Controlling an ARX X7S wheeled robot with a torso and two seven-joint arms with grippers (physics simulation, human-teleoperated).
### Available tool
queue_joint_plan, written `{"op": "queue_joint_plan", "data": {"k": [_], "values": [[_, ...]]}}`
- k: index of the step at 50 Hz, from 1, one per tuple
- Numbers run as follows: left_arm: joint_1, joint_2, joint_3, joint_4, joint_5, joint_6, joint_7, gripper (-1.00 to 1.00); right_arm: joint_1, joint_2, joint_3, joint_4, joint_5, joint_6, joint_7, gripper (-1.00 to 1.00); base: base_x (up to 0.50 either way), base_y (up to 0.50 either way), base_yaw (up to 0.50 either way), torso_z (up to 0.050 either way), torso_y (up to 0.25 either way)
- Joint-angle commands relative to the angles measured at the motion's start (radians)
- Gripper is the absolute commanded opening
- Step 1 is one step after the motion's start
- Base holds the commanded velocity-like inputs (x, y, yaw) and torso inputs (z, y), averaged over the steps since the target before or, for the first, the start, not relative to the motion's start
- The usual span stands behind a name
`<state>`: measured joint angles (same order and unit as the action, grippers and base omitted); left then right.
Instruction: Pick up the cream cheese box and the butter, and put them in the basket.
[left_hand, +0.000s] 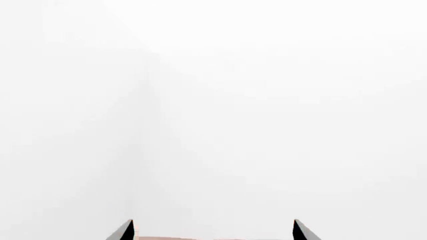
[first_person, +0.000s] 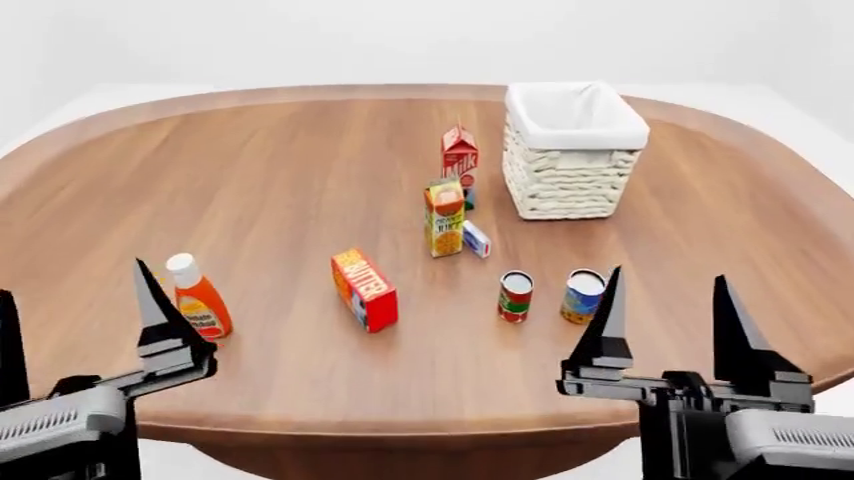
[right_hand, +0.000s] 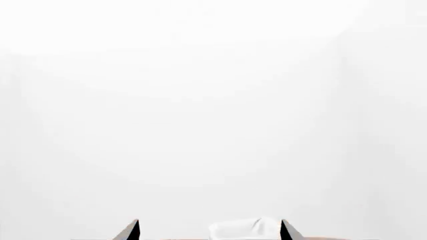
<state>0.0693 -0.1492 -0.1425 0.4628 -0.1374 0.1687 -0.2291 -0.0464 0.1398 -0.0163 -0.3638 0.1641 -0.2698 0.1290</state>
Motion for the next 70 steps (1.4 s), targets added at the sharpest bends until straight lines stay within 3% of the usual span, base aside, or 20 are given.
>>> {"op": "queue_joint_plan", "data": {"k": [1,24,70], "values": [[0.040,-0.007,-0.090,0.153,0.005,0.025,-0.027,1.00,-0.037,0.015,0.030,-0.170,0.026,-0.037,-0.017,1.00,0.50,0.00,0.00,0.000,0.000],[0.051,-0.028,-0.090,0.159,-0.014,0.029,-0.047,1.00,-0.048,0.055,0.018,-0.272,0.050,0.019,0.009,1.00,0.50,0.00,0.00,0.000,0.000],[0.069,-0.063,-0.057,0.206,-0.019,0.022,-0.072,1.00,-0.056,0.085,-0.010,-0.278,0.058,0.006,0.034,1.00,0.50,0.00,0.00,0.000,0.001]]}}
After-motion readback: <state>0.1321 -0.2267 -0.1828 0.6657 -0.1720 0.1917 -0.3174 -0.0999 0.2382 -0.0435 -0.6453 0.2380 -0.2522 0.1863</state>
